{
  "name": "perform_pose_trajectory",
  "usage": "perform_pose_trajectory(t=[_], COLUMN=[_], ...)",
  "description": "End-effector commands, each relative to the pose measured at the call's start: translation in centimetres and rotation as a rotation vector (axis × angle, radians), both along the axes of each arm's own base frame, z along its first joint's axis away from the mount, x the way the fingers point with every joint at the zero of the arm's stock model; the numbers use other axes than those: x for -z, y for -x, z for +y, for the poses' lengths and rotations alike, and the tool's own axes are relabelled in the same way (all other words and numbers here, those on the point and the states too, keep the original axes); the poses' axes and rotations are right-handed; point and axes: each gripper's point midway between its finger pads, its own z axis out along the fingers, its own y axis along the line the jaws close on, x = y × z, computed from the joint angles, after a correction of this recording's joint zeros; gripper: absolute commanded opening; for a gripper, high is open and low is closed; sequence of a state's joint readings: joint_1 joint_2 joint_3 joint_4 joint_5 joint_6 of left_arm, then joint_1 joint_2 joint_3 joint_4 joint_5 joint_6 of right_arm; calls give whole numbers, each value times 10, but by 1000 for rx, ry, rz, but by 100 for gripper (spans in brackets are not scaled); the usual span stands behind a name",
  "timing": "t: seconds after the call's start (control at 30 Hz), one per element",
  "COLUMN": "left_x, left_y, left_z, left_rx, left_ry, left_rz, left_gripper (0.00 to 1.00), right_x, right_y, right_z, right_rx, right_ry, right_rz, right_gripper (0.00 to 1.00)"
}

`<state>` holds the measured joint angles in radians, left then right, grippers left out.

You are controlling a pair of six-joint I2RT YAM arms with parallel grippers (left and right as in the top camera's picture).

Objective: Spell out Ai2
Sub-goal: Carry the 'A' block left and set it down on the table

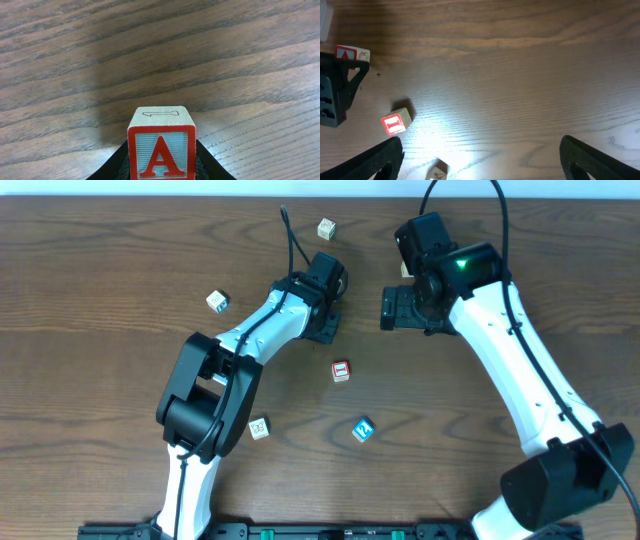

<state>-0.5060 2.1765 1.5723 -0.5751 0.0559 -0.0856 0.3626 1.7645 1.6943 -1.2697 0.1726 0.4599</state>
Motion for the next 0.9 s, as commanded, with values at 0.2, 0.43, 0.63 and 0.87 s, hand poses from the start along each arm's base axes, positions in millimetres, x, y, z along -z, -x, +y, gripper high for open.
perform_pose_trajectory(t=[0.2, 0.43, 0.63, 0.87], left_x=[9, 15, 17, 18], left_y=[-11, 3, 9, 16], left_z=[42, 67, 79, 85], left_rx=[-148, -267, -250, -242], left_ry=[-157, -134, -86, -97], left_rz=[-25, 92, 165, 201], left_gripper=[26, 27, 27, 33], right_x=[-4, -4, -4, -3], right_y=[1, 2, 2, 7], right_z=[1, 1, 1, -1], right_rx=[2, 2, 2, 1], right_ry=[-2, -1, 0, 6], right_rz=[-10, -8, -5, 14], right_gripper=[99, 99, 99, 99])
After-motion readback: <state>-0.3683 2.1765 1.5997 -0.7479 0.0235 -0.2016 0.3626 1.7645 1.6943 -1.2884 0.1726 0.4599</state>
